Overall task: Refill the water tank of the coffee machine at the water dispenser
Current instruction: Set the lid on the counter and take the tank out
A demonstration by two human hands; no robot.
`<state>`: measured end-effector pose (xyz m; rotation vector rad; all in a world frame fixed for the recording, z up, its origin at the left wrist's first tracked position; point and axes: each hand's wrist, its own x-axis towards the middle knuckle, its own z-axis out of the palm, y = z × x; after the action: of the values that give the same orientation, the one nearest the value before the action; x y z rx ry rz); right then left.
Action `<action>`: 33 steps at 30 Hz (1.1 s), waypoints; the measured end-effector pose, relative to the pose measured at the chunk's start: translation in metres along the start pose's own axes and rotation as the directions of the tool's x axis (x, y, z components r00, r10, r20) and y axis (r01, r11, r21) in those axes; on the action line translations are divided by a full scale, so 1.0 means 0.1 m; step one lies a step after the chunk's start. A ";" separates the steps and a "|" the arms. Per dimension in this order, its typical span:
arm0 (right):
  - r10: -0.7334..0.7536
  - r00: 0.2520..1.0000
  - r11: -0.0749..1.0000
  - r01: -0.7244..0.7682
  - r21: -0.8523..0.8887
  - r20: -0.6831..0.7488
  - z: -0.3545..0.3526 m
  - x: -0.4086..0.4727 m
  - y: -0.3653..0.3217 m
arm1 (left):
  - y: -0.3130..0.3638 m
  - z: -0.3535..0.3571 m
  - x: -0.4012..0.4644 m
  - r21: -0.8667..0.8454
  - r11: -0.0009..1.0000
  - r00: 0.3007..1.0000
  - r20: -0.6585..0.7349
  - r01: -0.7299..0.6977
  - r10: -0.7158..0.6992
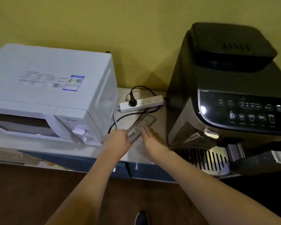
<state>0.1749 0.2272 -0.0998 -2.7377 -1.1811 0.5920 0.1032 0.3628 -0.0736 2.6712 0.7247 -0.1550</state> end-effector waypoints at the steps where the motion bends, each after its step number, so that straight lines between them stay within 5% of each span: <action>1: 0.049 0.999 0.998 -0.050 0.023 0.014 0.11 0.04 0.04 | 0.01 0.09 0.08 0.036 0.999 0.999 0.022 -0.029 0.028; 6: 0.237 0.971 0.932 -0.237 0.275 0.032 0.34 0.17 0.18 | 0.01 0.47 0.38 0.198 0.973 0.991 0.084 -0.115 0.100; 11: 0.211 0.970 0.888 -0.243 0.390 0.124 0.31 0.21 0.24 | 0.01 0.55 0.46 0.230 0.965 0.985 0.145 -0.129 0.098; 14: 0.157 0.975 0.882 -0.210 0.423 0.156 0.08 -0.09 0.23 | 0.09 0.41 0.27 0.109 0.989 0.993 0.077 -0.103 0.094; 17: 0.088 0.979 0.902 -0.157 0.402 0.186 -0.11 -0.65 0.31 | 0.34 0.26 -0.15 -0.014 0.998 0.996 0.071 -0.056 0.057; 23: 0.054 0.991 0.977 -0.078 0.201 0.122 -0.31 -1.75 1.09 | 1.40 0.34 -0.99 -0.160 0.960 0.945 0.199 -0.228 0.258; 28: 0.189 0.971 0.968 -0.209 0.139 0.145 -0.55 -2.53 1.90 | 2.47 0.38 -1.27 -0.189 0.887 0.866 0.207 -0.421 0.455; 33: 0.315 0.929 0.939 -0.334 0.076 0.196 -0.91 -2.90 2.78 | 3.37 0.35 -1.31 -0.185 0.867 0.860 0.143 -0.463 0.490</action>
<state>0.2183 -0.1682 0.0065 -2.8526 -0.6958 0.9294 0.1609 0.0183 0.0278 2.5602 -0.0014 -0.2064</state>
